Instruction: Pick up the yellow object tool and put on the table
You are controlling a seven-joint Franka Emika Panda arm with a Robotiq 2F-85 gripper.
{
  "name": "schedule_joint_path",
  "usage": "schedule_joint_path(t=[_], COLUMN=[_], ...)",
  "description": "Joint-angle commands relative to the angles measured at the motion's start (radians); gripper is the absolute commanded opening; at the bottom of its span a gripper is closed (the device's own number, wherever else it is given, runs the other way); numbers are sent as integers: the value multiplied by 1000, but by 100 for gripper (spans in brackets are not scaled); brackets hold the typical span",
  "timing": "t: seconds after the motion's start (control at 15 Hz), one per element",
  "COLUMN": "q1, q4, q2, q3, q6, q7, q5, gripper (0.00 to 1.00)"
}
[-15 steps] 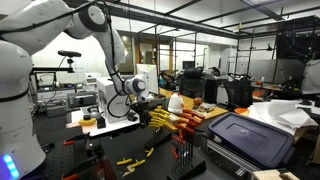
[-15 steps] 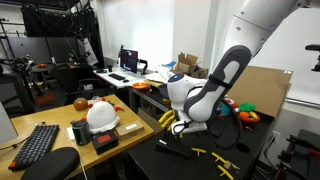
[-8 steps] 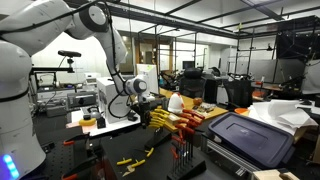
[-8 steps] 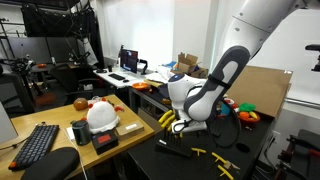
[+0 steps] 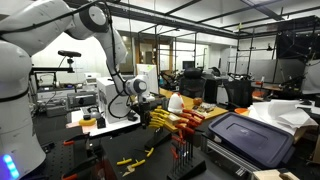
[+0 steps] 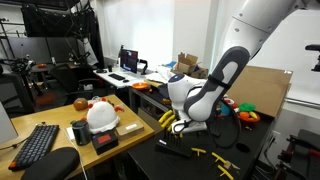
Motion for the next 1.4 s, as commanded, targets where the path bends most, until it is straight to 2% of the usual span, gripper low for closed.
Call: schedule_joint_path(t=[0.0,1.0,1.33], q1=[-23,-83,-79], q4=[12,4,0], q2=[0,11,11], q3=[19,69,60], q6=[-14,42,60], q7=[10,1,19], q5=[-22,11,9], gripper=[100,100,100])
